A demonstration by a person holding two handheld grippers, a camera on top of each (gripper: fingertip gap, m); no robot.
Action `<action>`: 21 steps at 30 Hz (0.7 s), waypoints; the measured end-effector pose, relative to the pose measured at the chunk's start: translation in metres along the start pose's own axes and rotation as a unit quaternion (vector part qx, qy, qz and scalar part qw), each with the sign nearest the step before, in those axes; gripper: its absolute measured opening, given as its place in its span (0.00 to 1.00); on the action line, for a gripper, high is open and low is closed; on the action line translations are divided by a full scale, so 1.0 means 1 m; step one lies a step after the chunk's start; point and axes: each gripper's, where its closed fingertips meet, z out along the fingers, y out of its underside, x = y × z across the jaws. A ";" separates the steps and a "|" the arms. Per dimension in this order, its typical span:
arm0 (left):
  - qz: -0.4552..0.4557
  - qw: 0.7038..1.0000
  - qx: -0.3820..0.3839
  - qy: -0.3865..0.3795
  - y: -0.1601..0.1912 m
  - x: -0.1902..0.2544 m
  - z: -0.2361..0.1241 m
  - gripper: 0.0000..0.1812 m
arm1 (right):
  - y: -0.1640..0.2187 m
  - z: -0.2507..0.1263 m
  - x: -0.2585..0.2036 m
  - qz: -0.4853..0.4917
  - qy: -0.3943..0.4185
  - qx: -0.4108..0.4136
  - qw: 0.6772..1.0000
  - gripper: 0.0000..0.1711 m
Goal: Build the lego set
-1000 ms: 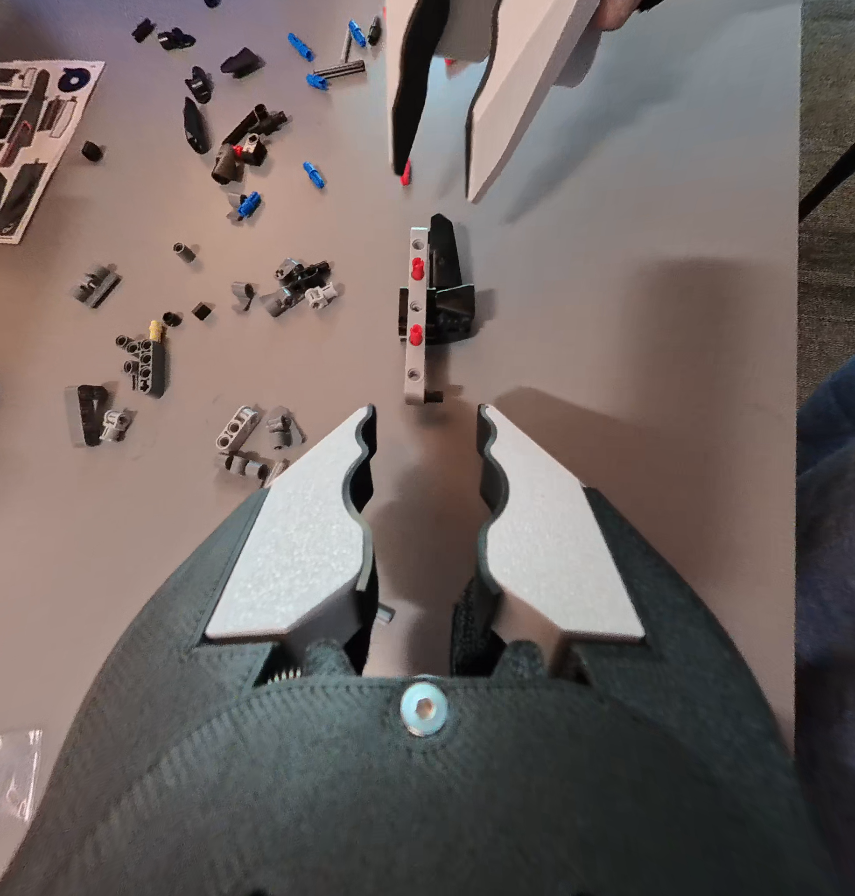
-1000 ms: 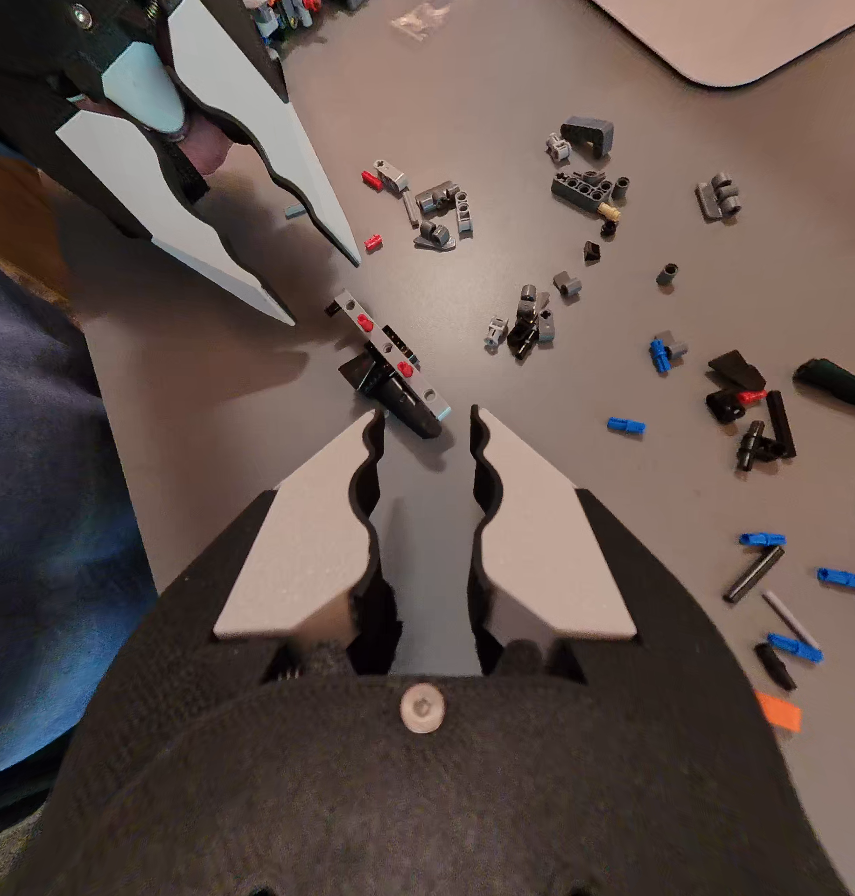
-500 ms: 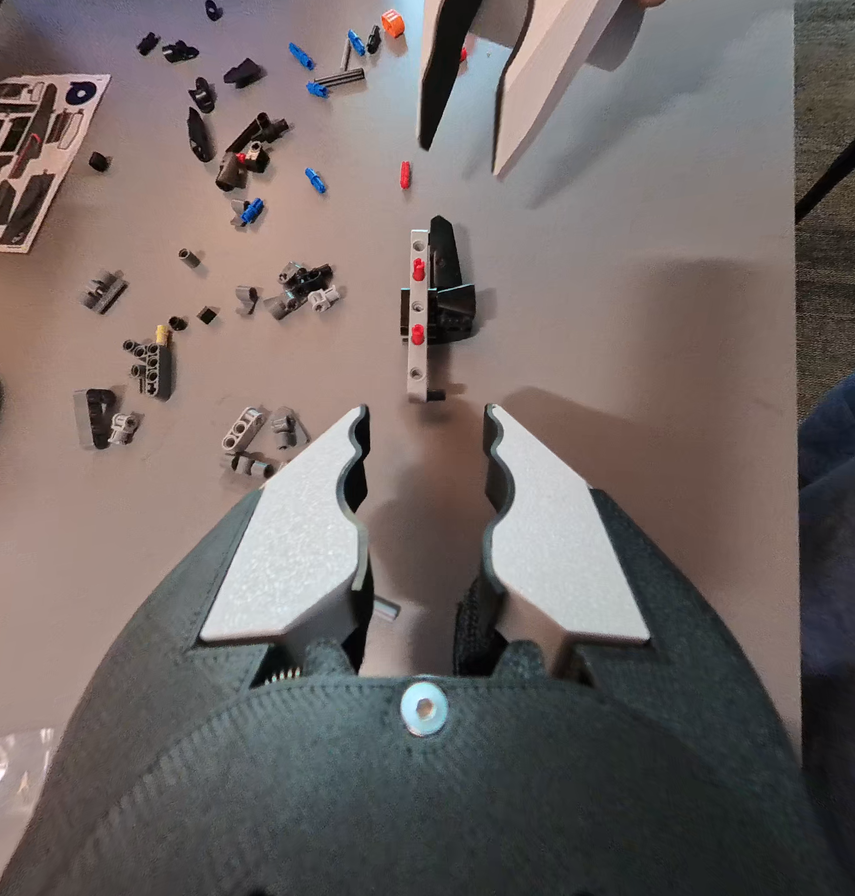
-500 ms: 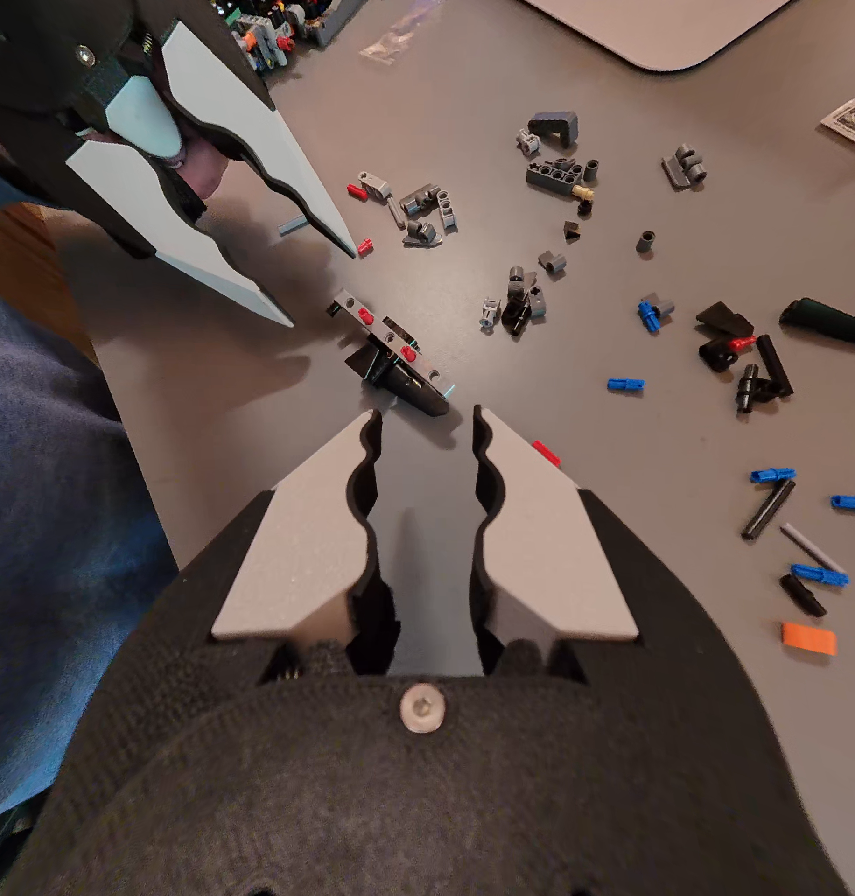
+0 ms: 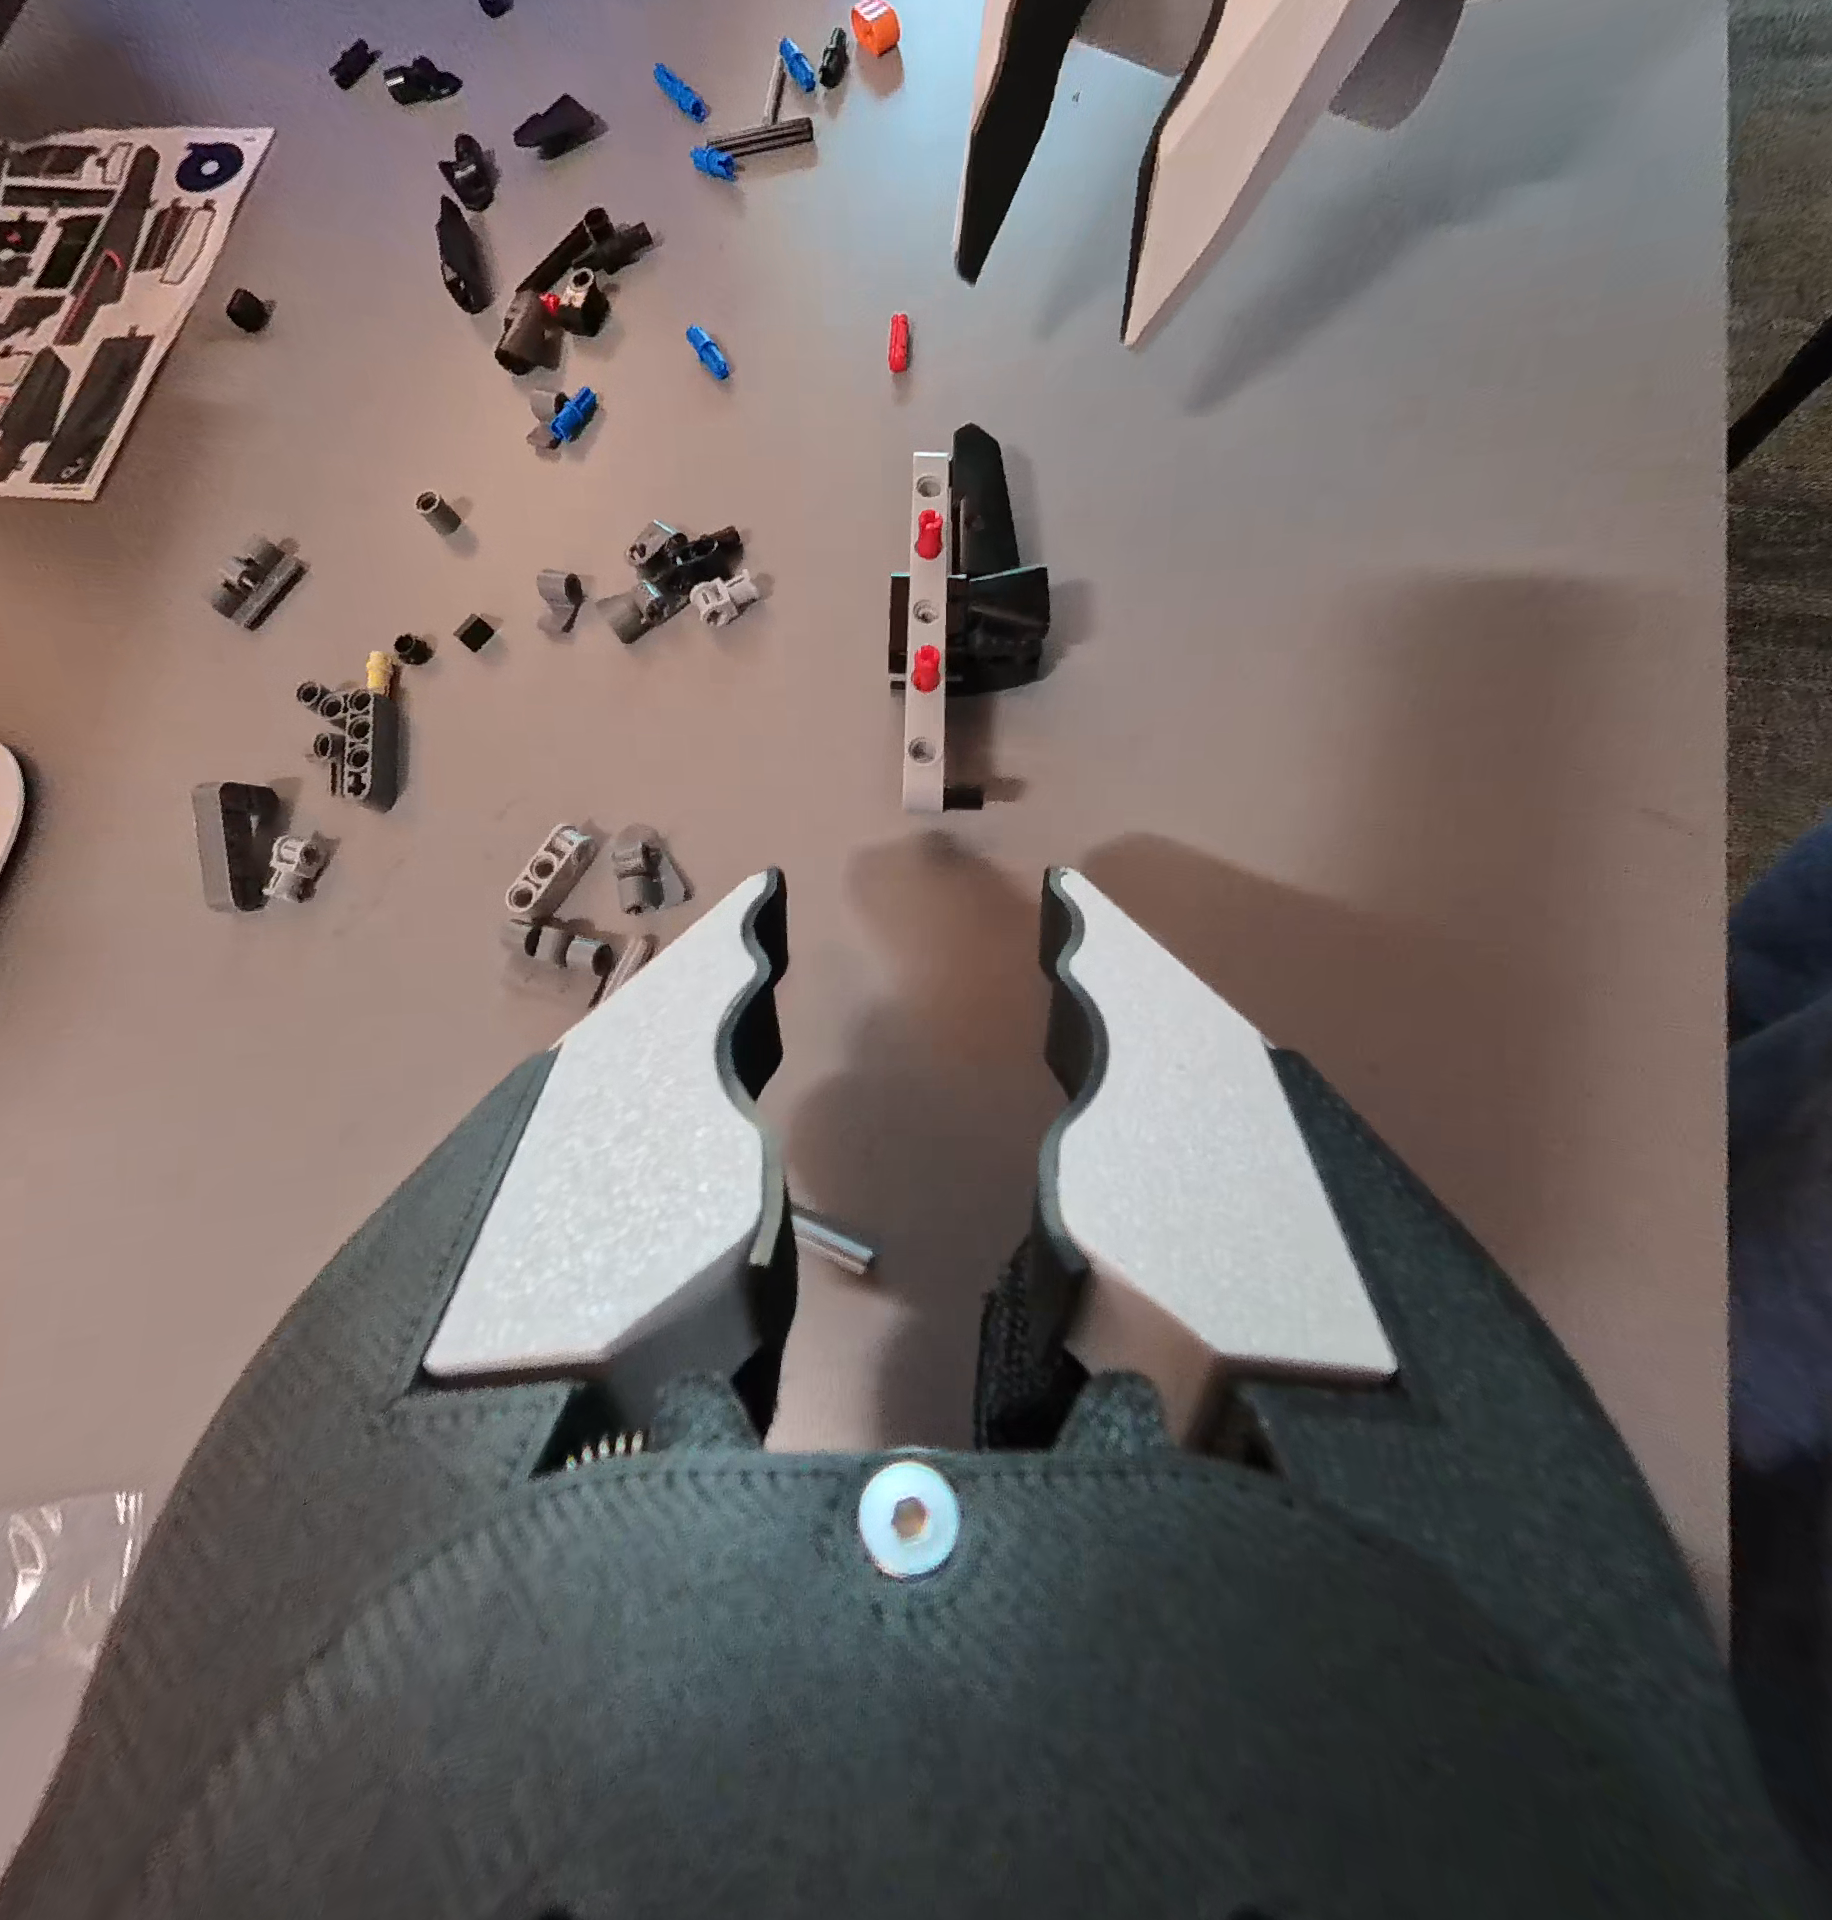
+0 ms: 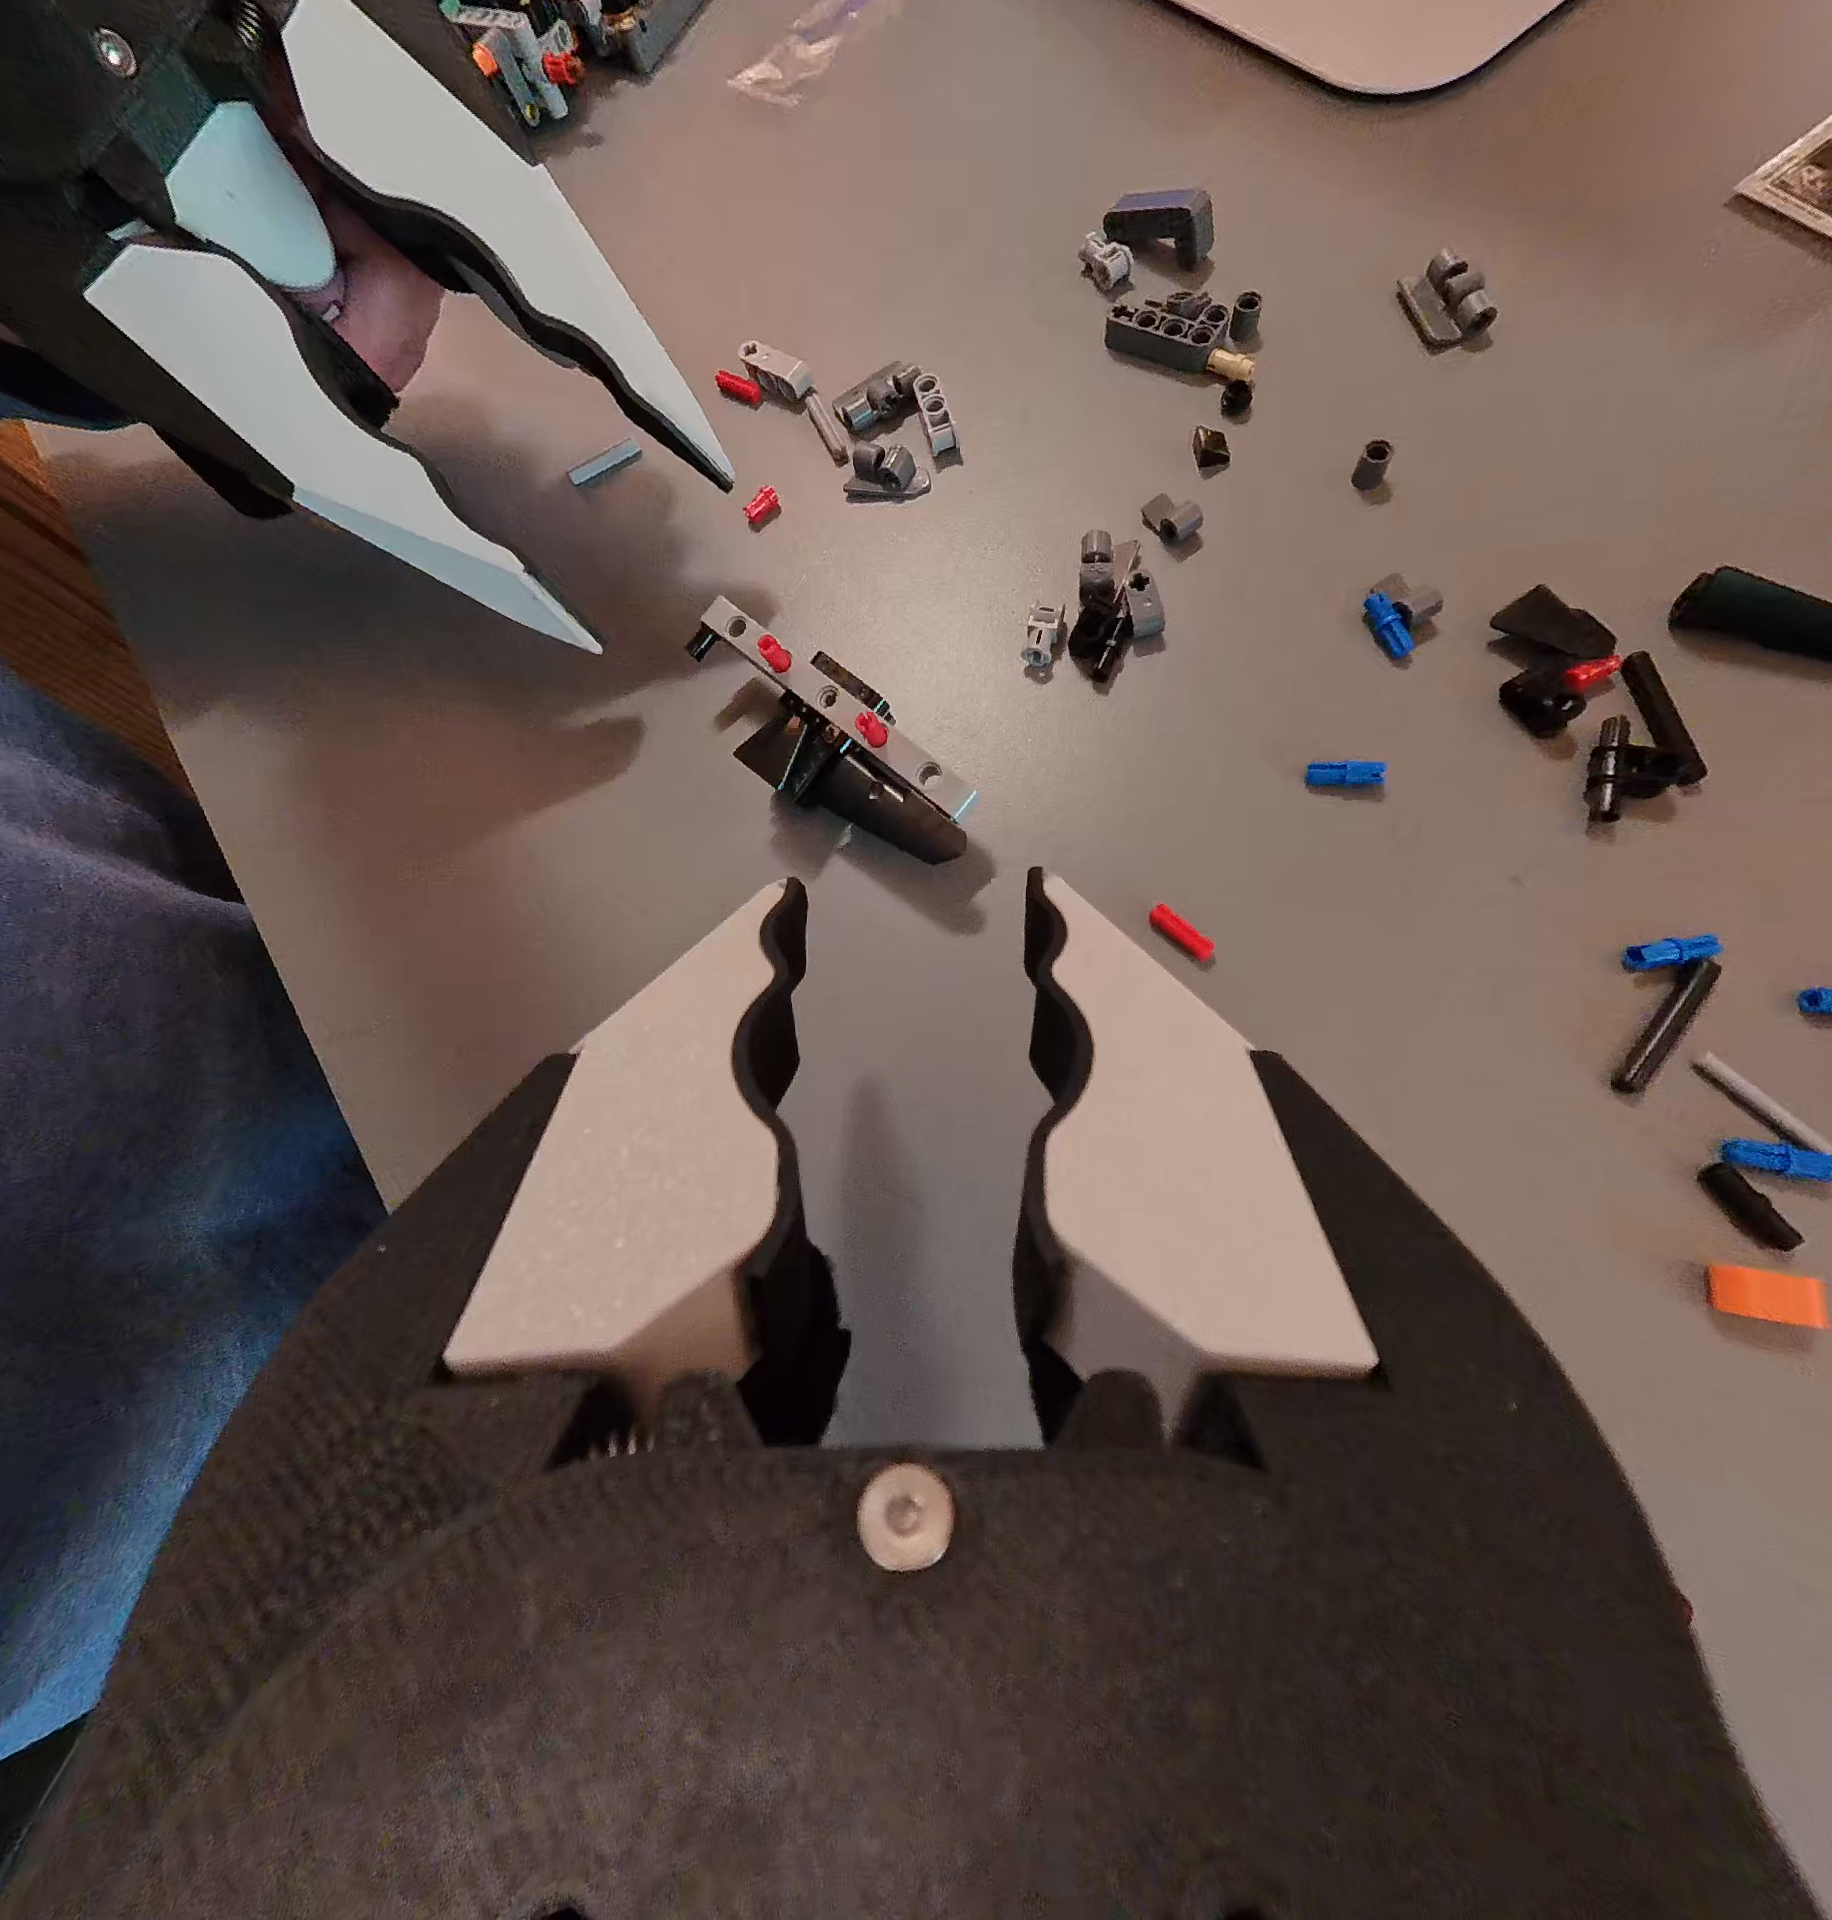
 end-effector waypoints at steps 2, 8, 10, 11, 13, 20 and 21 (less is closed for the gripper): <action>0.002 1.000 0.000 0.001 -0.001 0.000 0.001 0.26 | 0.000 0.001 0.000 -0.002 0.002 -0.003 1.000 0.23; 0.006 1.000 0.001 0.005 -0.003 0.000 0.003 0.26 | 0.000 0.003 0.000 0.004 0.003 -0.005 1.000 0.25; 0.006 1.000 0.002 0.006 -0.002 0.000 0.003 0.26 | 0.001 0.004 0.001 0.007 0.002 -0.007 1.000 0.26; 0.006 1.000 0.002 0.006 -0.002 0.000 0.003 0.26 | 0.001 0.005 0.001 0.006 0.003 -0.007 1.000 0.25; 0.004 1.000 0.002 0.005 -0.002 -0.001 0.002 0.26 | -0.001 0.005 0.001 0.007 0.003 -0.006 1.000 0.25; 0.001 1.000 0.002 0.005 0.000 -0.001 0.000 0.26 | -0.003 0.008 0.002 0.008 0.001 -0.009 1.000 0.26; 0.001 1.000 0.002 0.005 0.000 -0.001 0.000 0.26 | -0.003 0.008 0.002 0.008 0.002 -0.008 1.000 0.26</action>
